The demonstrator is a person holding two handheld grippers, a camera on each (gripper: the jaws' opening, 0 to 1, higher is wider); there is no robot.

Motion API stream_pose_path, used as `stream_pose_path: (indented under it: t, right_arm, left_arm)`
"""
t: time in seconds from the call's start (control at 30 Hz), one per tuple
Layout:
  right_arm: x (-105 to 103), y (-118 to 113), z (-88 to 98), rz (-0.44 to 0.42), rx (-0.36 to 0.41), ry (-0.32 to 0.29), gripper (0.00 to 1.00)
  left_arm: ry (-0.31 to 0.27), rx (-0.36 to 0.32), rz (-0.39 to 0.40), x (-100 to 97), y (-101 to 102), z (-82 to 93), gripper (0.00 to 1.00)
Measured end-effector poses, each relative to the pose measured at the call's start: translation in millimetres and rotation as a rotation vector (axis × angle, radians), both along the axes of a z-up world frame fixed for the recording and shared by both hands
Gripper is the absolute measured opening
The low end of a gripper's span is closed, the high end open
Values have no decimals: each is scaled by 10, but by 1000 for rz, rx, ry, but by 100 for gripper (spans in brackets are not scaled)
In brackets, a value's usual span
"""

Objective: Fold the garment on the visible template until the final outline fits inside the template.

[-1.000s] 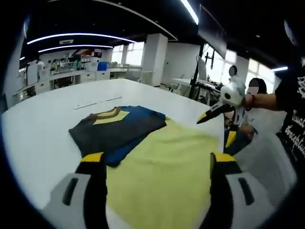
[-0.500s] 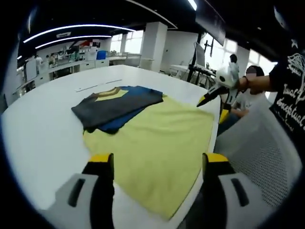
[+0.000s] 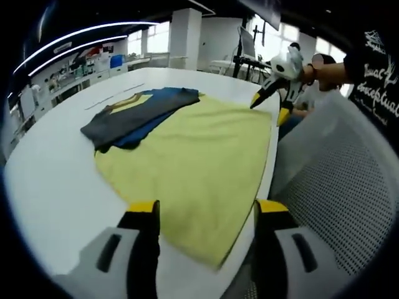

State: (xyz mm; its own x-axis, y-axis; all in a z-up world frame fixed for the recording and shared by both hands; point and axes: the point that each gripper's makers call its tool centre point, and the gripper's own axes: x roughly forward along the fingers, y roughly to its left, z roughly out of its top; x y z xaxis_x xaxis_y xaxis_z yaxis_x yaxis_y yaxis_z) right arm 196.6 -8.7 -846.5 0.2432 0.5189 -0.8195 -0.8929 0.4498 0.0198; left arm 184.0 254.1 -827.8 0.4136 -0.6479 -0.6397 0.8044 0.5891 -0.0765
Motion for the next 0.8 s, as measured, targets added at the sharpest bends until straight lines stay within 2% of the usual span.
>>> stream_pose_path:
  t: [0.27, 0.5, 0.63, 0.7, 0.8]
  right_arm:
    - [20, -62, -44, 26, -41, -32, 49]
    - [36, -74, -50, 24, -30, -29, 48]
    - [107, -98, -43, -9, -17, -35, 40]
    - [128, -102, -40, -19, -16, -38, 36]
    - [160, -103, -39, -35, -8, -44, 30]
  left_arm:
    - [-4, 109, -58, -63, 45, -142, 50]
    - [-16, 129, -74, -59, 47, -169, 48]
    - [-17, 135, -77, -59, 50, -163, 48]
    - [-17, 139, -80, -60, 46, -158, 43]
    - [-12, 149, -81, -48, 52, -153, 30]
